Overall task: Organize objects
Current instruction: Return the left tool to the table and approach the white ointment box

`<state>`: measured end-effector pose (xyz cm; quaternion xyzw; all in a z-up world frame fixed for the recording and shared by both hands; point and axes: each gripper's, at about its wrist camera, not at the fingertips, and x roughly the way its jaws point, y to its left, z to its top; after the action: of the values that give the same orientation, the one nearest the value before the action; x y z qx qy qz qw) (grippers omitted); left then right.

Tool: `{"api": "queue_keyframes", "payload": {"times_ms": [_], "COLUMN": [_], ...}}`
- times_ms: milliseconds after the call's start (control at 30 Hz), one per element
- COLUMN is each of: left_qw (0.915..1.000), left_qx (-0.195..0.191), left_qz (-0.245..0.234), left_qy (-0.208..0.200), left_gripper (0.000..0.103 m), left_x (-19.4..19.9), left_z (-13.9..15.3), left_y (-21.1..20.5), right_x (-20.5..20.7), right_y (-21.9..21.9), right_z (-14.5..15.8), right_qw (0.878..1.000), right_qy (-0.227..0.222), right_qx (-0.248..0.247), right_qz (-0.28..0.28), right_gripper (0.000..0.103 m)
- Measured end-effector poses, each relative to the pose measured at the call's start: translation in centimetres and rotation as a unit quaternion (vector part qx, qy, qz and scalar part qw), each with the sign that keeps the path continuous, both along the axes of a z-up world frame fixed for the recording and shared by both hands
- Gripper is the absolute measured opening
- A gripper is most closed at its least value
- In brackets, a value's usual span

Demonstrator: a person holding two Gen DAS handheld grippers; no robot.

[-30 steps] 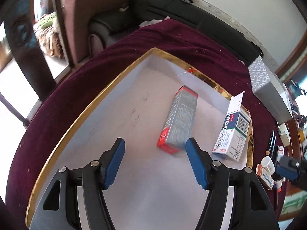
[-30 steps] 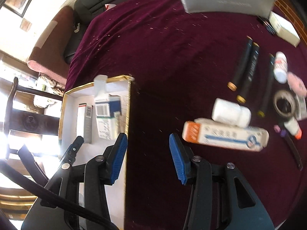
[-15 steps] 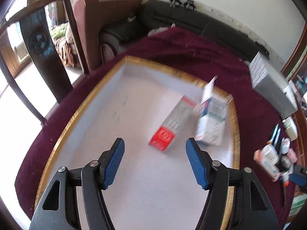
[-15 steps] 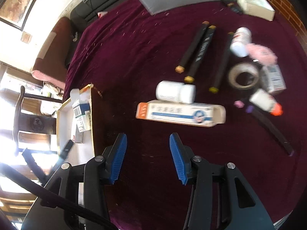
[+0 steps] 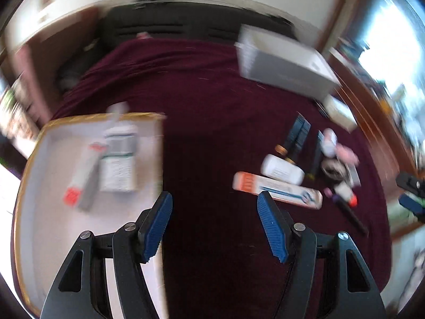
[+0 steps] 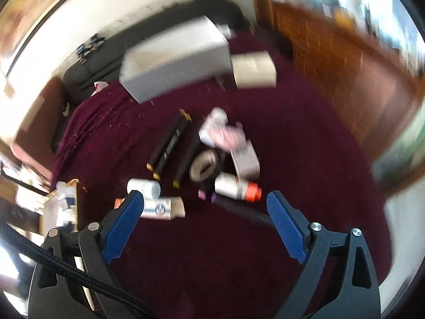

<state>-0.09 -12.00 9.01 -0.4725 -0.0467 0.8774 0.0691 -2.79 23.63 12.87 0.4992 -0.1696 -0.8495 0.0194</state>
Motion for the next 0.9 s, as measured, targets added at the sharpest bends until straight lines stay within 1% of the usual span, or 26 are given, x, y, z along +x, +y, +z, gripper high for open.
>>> {"api": "queue_keyframes", "payload": {"times_ms": [100,200,267,367,467,533,600,667,700,800,833,867,900], "left_qw": [0.9965,0.9897,0.9850,0.9775,0.9714,0.9667,0.9622,0.9524,0.9472,0.9347,0.9326,0.9328,0.9353], "left_qx": [-0.022,-0.017,-0.016,-0.037,-0.041,-0.029,-0.014,0.018,0.026,0.050,0.054,0.054,0.051], "left_qz": [-0.080,-0.141,-0.169,-0.204,-0.224,-0.239,-0.256,-0.278,-0.289,-0.316,-0.319,-0.318,-0.312], "left_qy": [0.001,-0.018,-0.031,-0.042,-0.068,-0.086,-0.094,-0.124,-0.136,-0.155,-0.160,-0.161,-0.160], "left_gripper": [0.061,0.060,0.060,0.060,0.060,0.060,0.060,0.060,0.060,0.060,0.060,0.060,0.060], "left_x": [-1.8,-3.6,-4.7,-6.1,-6.8,-6.6,-5.9,-5.0,-4.3,-2.4,-1.9,-1.5,-1.2], "left_z": [-0.8,-1.8,-2.6,-3.8,-5.2,-6.0,-6.0,-6.1,-6.2,-6.1,-6.0,-6.0,-5.9], "left_y": [3.5,5.7,6.8,8.3,9.2,9.6,9.8,10.3,10.6,11.3,11.4,11.4,11.5], "right_x": [0.5,1.4,2.0,2.5,2.7,2.6,2.2,1.7,1.5,1.0,0.8,0.7,0.5], "right_y": [1.2,2.2,2.8,4.1,5.6,6.2,6.7,6.8,6.8,6.5,6.4,6.3,6.3], "right_z": [-1.6,-2.4,-2.8,-3.4,-4.0,-4.3,-4.4,-4.7,-4.8,-5.2,-5.3,-5.4,-5.4], "right_qw": [0.999,0.999,0.999,0.998,0.997,0.996,0.995,0.995,0.995,0.995,0.995,0.995,0.995], "right_qy": [-0.030,-0.047,-0.052,-0.062,-0.071,-0.076,-0.079,-0.084,-0.086,-0.092,-0.094,-0.095,-0.096], "right_qx": [-0.012,-0.010,-0.005,-0.002,-0.001,0.002,0.006,0.002,-0.001,-0.004,-0.004,-0.004,-0.004], "right_qz": [-0.007,-0.008,-0.011,-0.020,-0.039,-0.048,-0.053,-0.055,-0.054,-0.046,-0.043,-0.041,-0.040], "right_gripper": [0.094,0.094,0.094,0.094,0.094,0.094,0.094,0.094,0.094,0.094,0.094,0.094,0.094]}}
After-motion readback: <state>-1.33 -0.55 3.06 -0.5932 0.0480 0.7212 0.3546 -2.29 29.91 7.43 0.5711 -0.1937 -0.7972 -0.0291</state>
